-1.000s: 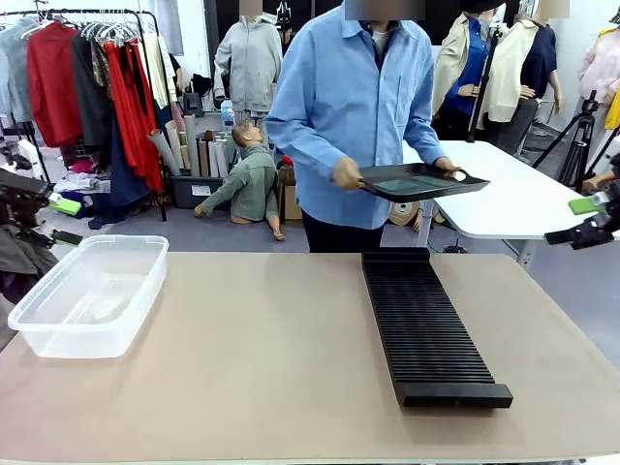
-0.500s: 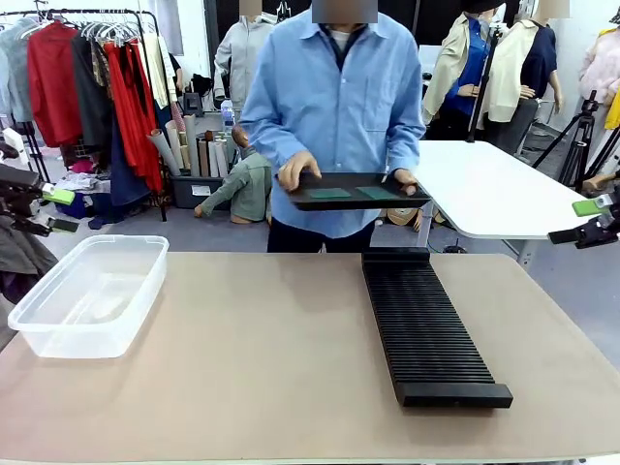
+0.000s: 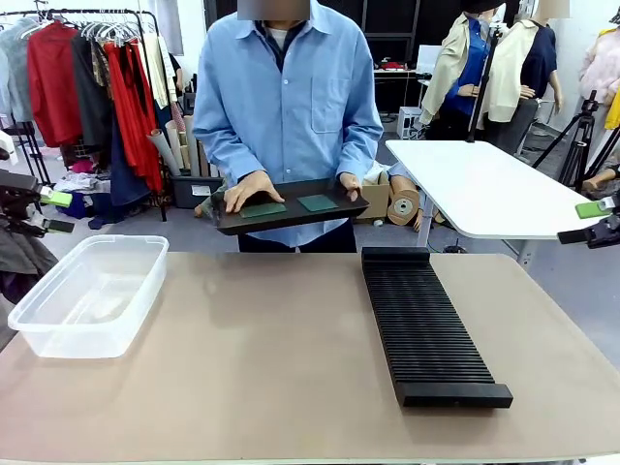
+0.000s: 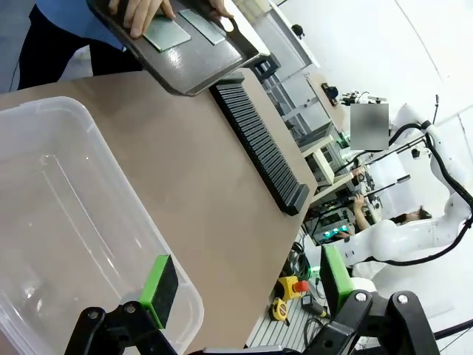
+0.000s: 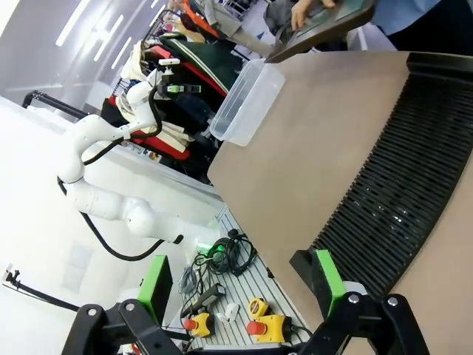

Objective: Sort PCBs into racks and boxes based on the side picked up.
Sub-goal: Pick up the Blank PCB handed by the Human.

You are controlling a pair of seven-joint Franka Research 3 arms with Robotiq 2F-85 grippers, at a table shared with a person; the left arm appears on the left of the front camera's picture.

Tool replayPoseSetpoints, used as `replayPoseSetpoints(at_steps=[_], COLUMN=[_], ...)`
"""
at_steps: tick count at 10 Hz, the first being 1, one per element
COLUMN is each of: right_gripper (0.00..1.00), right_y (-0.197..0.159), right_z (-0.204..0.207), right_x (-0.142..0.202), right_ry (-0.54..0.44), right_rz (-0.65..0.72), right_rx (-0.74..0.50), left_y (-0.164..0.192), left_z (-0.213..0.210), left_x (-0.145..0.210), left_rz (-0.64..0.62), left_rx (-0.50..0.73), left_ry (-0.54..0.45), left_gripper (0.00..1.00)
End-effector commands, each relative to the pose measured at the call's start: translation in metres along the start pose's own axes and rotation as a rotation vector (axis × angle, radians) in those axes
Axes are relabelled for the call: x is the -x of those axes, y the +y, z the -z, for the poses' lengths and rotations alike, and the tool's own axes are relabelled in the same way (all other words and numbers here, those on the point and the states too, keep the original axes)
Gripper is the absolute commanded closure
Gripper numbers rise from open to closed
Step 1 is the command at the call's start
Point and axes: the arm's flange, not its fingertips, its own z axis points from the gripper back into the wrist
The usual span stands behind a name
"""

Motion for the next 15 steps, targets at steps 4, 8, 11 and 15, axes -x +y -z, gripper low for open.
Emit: replayPoseSetpoints(at_steps=[4, 8, 11, 15], right_gripper=[0.0, 0.0, 0.0, 0.0], right_y=[0.0005, -0.0012, -0.0012, -0.0012], right_z=[0.0069, 0.0019, 0.0019, 0.0019], right_x=[0.0027, 0.0011, 0.0011, 0.0011], right_ry=[-0.052, -0.012, -0.012, -0.012], right_rz=[-0.028, 0.0, 0.0, 0.0], right_rx=[0.017, 0.018, 0.018, 0.018], left_y=[-0.0038, -0.0001, -0.0001, -0.0001], left_z=[0.003, -0.0011, -0.0011, -0.0011], left_x=[0.0045, 0.001, 0.001, 0.001], left_rz=[0.003, -0.001, -0.001, -0.001], left_rx=[-0.015, -0.017, -0.017, -0.017], left_ry=[-0.048, -0.014, -0.014, -0.014], left_gripper=[0.0, 0.0, 0.0, 0.0])
